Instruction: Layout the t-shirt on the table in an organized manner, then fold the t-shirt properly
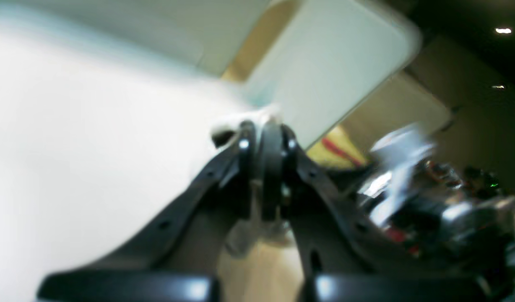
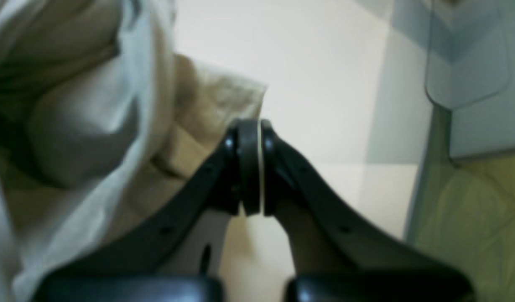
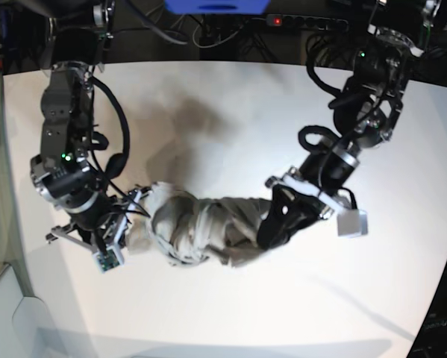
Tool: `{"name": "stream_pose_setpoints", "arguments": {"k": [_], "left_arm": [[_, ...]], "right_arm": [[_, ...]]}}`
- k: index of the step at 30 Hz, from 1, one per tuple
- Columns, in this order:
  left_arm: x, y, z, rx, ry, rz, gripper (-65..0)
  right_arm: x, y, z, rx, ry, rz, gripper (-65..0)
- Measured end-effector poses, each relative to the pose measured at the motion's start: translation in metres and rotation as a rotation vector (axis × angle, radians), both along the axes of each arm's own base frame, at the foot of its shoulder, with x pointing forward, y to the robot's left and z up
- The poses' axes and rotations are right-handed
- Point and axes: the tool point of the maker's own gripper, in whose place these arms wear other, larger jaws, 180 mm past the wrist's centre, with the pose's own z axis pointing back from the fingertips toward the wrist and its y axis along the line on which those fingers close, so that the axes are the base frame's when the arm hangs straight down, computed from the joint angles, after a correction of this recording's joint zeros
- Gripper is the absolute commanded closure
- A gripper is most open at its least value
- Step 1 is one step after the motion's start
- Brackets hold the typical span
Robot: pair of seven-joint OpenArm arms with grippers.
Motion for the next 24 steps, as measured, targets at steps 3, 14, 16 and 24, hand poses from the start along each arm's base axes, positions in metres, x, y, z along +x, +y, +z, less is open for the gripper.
{"name": "stream_pose_setpoints", "arguments": {"k": [3, 14, 16, 24], "left_arm": [[-0.018, 0.021, -0.071, 0.096, 0.19, 0.015, -0.3], [-0.051, 0.059, -0.134, 0.194, 0.353, 0.061, -0.3], [-0.054, 0.059, -0.137, 0.195, 0.362, 0.061, -0.3], [-0.064, 0.058, -0.142, 0.191, 0.383, 0.059, -0.3]], "right_arm": [[-0.002, -0.006, -0.003, -0.009, 0.016, -0.015, 0.0], [-0.018, 0.049, -0.022, 0.049, 0.16, 0.044, -1.0], [-0.021, 0.069, -0.022, 0.054, 0.164, 0.092, -5.5], [-0.027, 0.118, -0.015, 0.118, 0.16, 0.183, -29.5]]}}
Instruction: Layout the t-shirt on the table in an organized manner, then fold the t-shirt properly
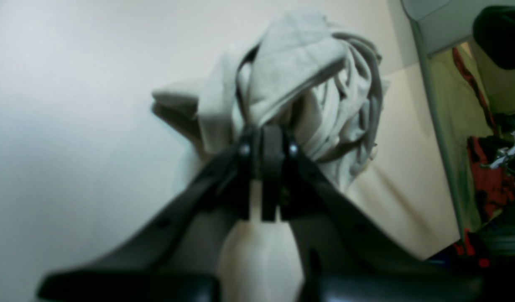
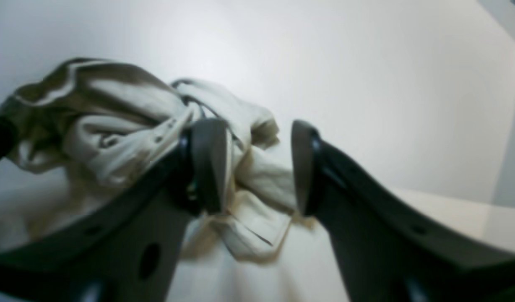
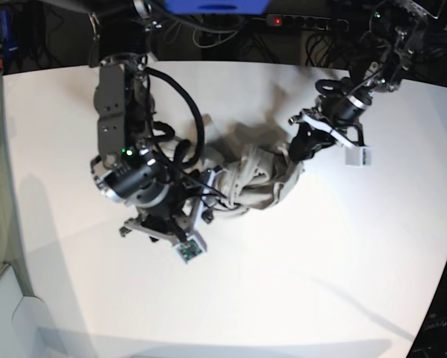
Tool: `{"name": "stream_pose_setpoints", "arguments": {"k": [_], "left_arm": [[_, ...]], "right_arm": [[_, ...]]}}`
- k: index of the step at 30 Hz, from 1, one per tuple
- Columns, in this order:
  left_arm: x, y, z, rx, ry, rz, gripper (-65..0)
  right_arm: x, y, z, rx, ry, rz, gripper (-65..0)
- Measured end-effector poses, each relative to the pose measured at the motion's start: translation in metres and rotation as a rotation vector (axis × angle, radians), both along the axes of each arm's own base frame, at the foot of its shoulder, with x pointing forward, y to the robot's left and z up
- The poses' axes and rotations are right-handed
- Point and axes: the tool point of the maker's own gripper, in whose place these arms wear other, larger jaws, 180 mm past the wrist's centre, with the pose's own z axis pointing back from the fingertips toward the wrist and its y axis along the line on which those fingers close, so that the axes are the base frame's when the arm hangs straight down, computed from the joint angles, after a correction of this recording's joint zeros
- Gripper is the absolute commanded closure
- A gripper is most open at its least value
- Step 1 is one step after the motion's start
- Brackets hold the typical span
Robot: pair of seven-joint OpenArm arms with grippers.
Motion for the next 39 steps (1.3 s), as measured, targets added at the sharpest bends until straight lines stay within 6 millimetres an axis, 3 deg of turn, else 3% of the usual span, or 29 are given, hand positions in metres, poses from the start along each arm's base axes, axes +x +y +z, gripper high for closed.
{"name": "stream_pose_setpoints", "arguments": {"k": [3, 7, 10, 19, 24, 27, 29, 33, 39], "left_arm": [[-0.003, 0.001, -0.002, 0.0, 0.006, 0.002, -0.3], [-0.006, 0.0, -0.005, 0.001, 0.019, -0.001, -0.3], [-0.005, 0.001, -0.004, 0.001, 0.014, 0.002, -0.3], [-0.005, 0.0, -0.005, 0.001, 0.018, 0.0, -0.3], [-0.006, 0.003, -0.009, 0.018, 0.019, 0.002, -0.3], [-0.006, 0.004, -0.011, 0.076, 0.0, -0.018, -0.3], [-0.006, 0.004, -0.011, 0.085, -0.005, -0.022, -0.3], [-0.009, 0.005, -0.013, 0.087, -0.001, -0.019, -0.3], [-0.009, 0.004, -0.011, 0.086, -0.004, -0.02, -0.3]], "right_arm": [[0.001, 0.003, -0.007, 0.007, 0.018, 0.005, -30.3], [-0.002, 0.01, -0.046, -0.009, 0.146, 0.02, -30.3], [0.003, 0.012, -0.059, -0.024, 0.187, 0.025, -30.3], [0.007, 0.018, -0.063, 0.0, 0.177, 0.035, -30.5], [0.003, 0.023, -0.092, 0.009, 0.243, 0.048, -30.2], [0.004, 0.026, -0.093, 0.021, 0.236, 0.051, -29.5], [0.005, 0.026, -0.091, 0.026, 0.226, 0.051, -24.6], [0.007, 0.028, -0.092, 0.032, 0.221, 0.054, -2.1], [0.014, 0.021, -0.1, 0.005, 0.243, 0.052, 0.0]]}}
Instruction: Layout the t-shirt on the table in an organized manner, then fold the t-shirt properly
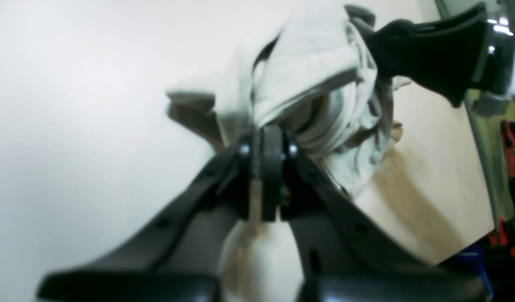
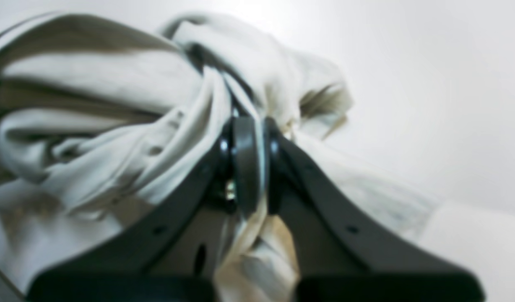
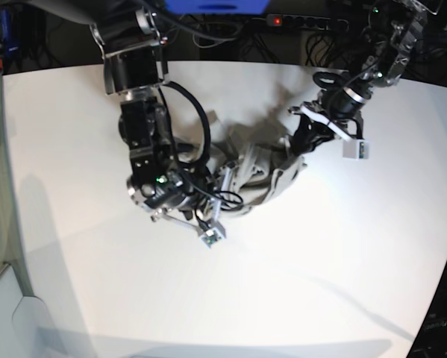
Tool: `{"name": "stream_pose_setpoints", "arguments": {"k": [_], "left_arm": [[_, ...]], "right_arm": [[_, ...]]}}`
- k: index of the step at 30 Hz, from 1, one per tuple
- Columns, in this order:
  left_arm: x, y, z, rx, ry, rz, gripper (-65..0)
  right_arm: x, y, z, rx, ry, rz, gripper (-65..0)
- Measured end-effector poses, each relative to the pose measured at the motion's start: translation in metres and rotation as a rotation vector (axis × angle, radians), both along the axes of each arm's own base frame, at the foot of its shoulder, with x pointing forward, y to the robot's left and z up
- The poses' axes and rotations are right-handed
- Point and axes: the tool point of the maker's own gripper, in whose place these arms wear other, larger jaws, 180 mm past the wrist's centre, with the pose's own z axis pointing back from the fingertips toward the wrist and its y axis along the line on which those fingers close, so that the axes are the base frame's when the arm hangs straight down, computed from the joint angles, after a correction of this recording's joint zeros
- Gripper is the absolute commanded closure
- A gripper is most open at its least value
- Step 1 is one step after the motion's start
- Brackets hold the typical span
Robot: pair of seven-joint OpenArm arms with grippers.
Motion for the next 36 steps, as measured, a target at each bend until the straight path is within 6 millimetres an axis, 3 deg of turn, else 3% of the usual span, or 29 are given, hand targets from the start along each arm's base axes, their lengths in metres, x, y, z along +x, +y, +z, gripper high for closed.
{"name": "stream_pose_setpoints", "arguments": {"k": [4, 10, 15, 18, 22, 26, 36], "left_arm": [[0.006, 0.009, 0.028, -0.039, -0.101, 0.074, -0.3], [0.005, 0.026, 0.06, -0.111, -0.206, 0.216, -0.3], [0.0, 0.028, 0.082, -0.126, -0.256, 0.23, -0.3], [-0.011, 0.027, 0.083, -0.129, -0.233, 0.223, -0.3], [-0.013, 0.041, 0.085, -0.11, -0.242, 0.262, -0.3], [-0.017, 0.043, 0.08, -0.105, -0.228, 0.269, -0.3], [-0.032, 0.053, 0.059, -0.092, -0.163, 0.302, -0.3]], "right_arm": [[0.002, -0.014, 0.005, -0.025, -0.022, -0.011, 0.0], [0.02, -0.018, 0.038, -0.014, -0.117, -0.019, 0.0], [0.027, -0.035, 0.04, 0.008, -0.115, -0.079, 0.0], [0.03, -0.047, 0.04, 0.017, -0.111, -0.119, 0.0], [0.038, -0.059, 0.046, 0.018, -0.12, -0.153, 0.0], [0.042, -0.071, 0.049, 0.038, -0.128, -0.194, 0.0], [0.041, -0.079, 0.047, 0.042, -0.115, -0.22, 0.0]]}}
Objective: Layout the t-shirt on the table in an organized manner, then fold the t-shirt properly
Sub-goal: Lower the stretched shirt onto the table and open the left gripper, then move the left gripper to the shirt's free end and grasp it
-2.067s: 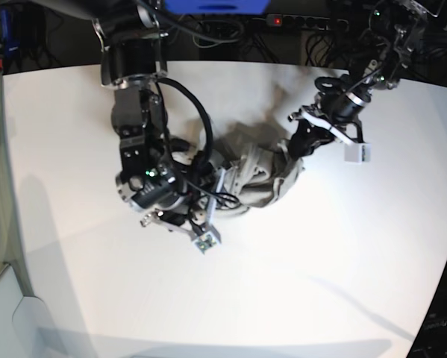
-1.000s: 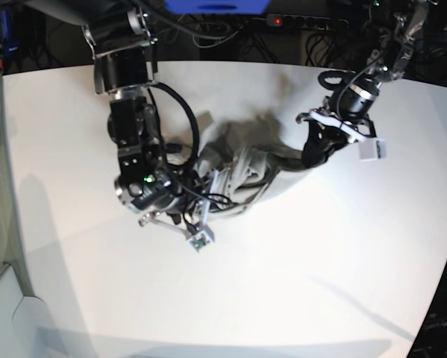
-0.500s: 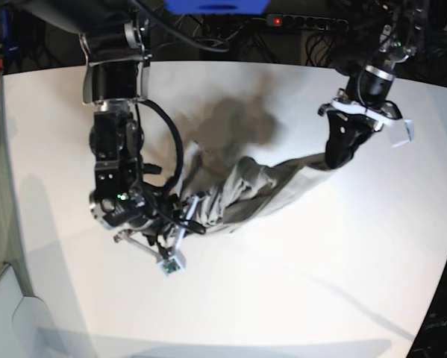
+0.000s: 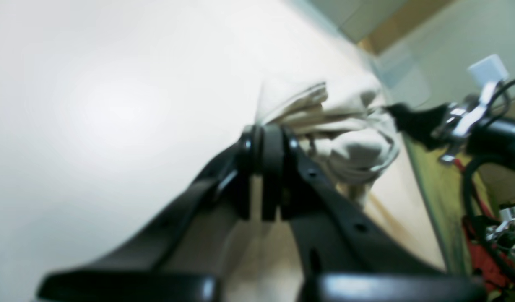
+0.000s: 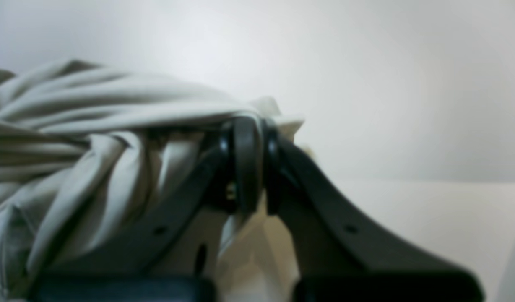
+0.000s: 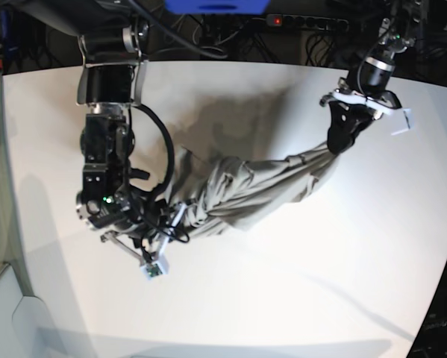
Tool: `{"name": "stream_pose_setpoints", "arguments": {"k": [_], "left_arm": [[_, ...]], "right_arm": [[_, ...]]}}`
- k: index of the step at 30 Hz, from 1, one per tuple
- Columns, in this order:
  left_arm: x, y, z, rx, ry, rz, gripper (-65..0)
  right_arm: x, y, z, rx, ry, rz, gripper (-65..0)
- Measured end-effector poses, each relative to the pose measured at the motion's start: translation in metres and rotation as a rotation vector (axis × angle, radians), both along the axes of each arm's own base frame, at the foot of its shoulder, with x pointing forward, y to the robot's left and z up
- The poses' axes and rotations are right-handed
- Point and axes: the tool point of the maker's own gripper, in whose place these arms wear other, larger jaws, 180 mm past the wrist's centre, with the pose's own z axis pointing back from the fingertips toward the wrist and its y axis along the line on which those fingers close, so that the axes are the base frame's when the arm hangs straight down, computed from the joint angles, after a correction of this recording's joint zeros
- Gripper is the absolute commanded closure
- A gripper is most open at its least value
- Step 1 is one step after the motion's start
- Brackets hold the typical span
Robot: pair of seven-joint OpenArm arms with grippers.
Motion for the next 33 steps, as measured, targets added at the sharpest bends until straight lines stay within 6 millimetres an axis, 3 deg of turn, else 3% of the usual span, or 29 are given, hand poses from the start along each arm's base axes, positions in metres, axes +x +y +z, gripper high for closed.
{"name": "stream_pose_setpoints", "arguments": {"k": [6, 8, 11, 20, 23, 28, 30, 33], "left_arm": [[-0.005, 0.037, 0.005, 0.026, -0.017, 0.12, -0.3], [-0.008, 0.053, 0.011, 0.045, -0.045, 0.164, -0.3], [-0.009, 0.051, 0.023, 0.022, -0.105, 0.141, -0.3], [-0.01, 0.072, 0.022, 0.029, -0.124, 0.214, -0.4], [0.007, 0.06, 0.018, -0.003, -0.135, 0.199, -0.5], [0.034, 0.015, 0.015, -0.047, -0.09, 0.027, -3.4], [0.045, -0.002, 0.007, -0.039, -0.021, -0.07, -11.0], [0.071, -0.014, 0.019, -0.039, -0.027, -0.145, -27.8]], "right_arm": [[0.003, -0.015, 0.003, 0.015, -0.002, -0.047, 0.0], [0.008, -0.029, 0.005, -0.035, -0.019, -0.073, 0.0], [0.008, -0.044, 0.006, -0.062, -0.022, -0.092, 0.0], [0.008, -0.037, 0.005, -0.047, -0.021, -0.084, 0.0], [0.003, -0.036, 0.0, -0.049, -0.008, -0.079, 0.0], [0.003, -0.036, 0.0, -0.048, -0.008, -0.079, 0.0], [0.002, -0.036, -0.001, -0.048, -0.006, -0.079, 0.0], [0.001, -0.036, -0.002, -0.051, 0.0, -0.078, 0.0]]}}
